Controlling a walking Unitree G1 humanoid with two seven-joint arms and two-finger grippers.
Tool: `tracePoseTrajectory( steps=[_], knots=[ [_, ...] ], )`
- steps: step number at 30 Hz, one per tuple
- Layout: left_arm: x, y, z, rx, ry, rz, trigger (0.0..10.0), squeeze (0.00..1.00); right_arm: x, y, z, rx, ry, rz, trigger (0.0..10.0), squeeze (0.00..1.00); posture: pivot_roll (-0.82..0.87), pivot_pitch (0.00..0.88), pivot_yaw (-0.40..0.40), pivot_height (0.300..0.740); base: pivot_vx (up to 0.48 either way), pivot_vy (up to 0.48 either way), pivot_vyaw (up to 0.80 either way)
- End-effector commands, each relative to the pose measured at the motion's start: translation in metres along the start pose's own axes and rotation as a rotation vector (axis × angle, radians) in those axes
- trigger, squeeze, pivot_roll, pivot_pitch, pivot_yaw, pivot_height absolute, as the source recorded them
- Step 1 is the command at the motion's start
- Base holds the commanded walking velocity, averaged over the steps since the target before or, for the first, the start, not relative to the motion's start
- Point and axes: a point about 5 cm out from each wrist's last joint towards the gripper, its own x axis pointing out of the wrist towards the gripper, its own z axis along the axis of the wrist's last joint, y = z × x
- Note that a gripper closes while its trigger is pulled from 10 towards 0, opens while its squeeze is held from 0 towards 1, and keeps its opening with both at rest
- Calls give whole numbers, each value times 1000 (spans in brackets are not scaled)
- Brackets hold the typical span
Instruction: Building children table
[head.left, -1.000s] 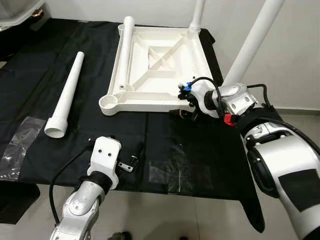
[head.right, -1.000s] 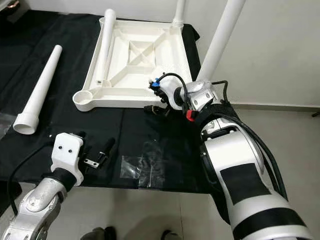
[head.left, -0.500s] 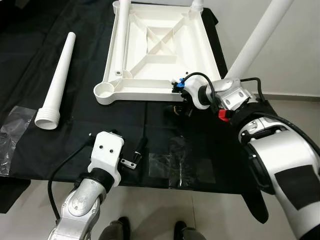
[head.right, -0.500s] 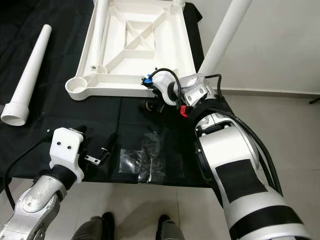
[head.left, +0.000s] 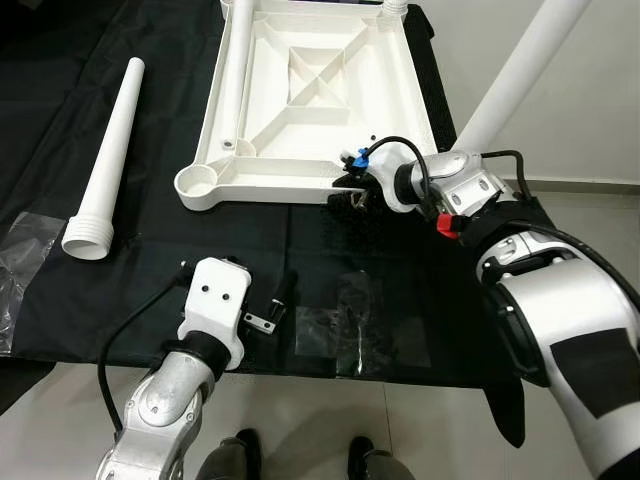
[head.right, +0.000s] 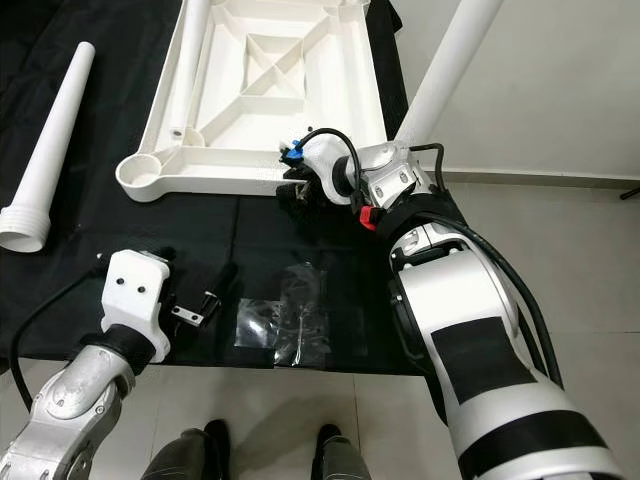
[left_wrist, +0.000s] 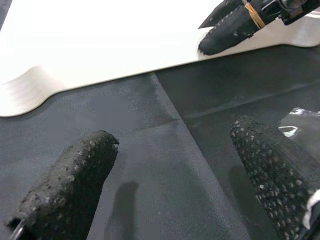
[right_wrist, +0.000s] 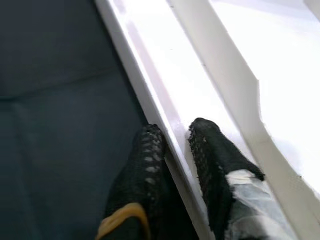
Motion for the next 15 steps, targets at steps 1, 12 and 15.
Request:
tracePoseTrajectory(
  steps=[1, 12, 15],
  knots=[
    [-2, 2, -2, 8, 16, 8, 10000, 0, 12, 18, -25, 52, 71, 101, 0, 0, 92, 328, -89, 740, 0, 0, 0],
    [7, 16, 0, 48, 1, 56, 10000, 0, 15, 41, -29, 4, 37, 425, 0, 0, 84, 317, -94, 740, 0, 0, 0],
    [10, 20, 0, 62, -1, 65, 10000, 0, 15, 48, -31, 0, 1, 521, 0, 0, 82, 318, -91, 740, 0, 0, 0]
  ],
)
